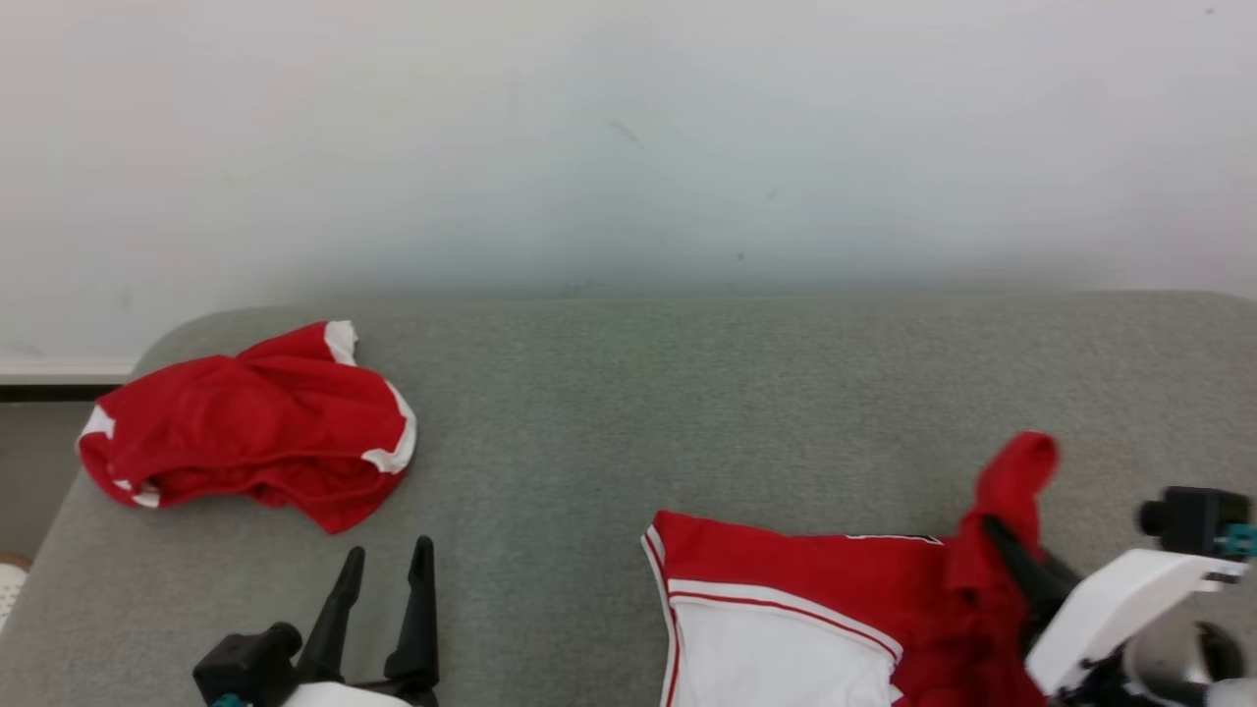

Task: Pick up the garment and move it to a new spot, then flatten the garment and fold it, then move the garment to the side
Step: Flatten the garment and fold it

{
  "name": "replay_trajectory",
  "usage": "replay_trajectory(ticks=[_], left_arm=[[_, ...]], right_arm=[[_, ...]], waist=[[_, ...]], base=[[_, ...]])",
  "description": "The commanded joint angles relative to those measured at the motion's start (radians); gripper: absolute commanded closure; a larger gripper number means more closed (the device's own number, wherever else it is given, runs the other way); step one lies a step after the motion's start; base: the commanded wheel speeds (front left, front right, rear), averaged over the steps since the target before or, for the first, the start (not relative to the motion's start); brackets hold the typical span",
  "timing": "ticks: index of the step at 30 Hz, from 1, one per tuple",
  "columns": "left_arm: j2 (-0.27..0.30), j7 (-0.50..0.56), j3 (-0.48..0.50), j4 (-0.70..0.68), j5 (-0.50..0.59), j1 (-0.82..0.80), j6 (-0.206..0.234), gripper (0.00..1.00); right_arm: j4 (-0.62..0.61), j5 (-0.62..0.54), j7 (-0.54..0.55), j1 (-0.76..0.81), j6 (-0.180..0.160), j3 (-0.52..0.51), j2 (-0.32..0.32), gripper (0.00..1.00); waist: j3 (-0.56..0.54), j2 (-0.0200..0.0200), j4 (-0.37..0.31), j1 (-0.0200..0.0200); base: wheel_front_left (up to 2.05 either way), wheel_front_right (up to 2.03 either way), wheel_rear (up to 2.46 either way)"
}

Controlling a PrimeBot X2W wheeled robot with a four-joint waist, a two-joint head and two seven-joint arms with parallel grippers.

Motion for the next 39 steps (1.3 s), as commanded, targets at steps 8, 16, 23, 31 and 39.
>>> replay_trajectory(ticks=[8,16,23,31,39], left_arm=[[-0.019,0.000,-0.003,0.021,0.028,-0.005,-0.019,0.00],[-0.028,0.000,0.001,0.041,0.041,-0.005,-0.029,0.00],[-0.031,0.000,0.013,0.050,0.046,-0.012,-0.032,0.00],[-0.033,0.000,0.030,0.054,0.047,-0.011,-0.029,0.00],[-0.034,0.000,0.054,0.038,0.047,0.001,-0.030,0.00]], right_arm=[[-0.010,0.067,0.053,0.025,-0.002,0.121,0.094,1.00],[0.178,0.202,-0.036,-0.033,-0.002,0.252,0.098,1.00],[0.350,0.277,-0.127,-0.106,-0.002,0.365,0.098,0.51],[0.400,0.355,-0.180,-0.175,-0.002,0.473,0.097,0.00],[0.196,0.346,-0.227,-0.169,-0.002,0.431,0.050,0.00]], waist=[[-0.008,-0.0001,0.115,0.0000],[-0.005,-0.0001,0.205,0.0000],[0.009,-0.0001,0.219,0.0000],[0.012,-0.0001,0.170,0.0000],[0.008,-0.0001,0.079,0.0000]], base=[[0.00,0.00,0.00],[0.00,0.00,0.00],[0.00,0.00,0.00],[0.00,0.00,0.00],[0.00,0.00,0.00]])
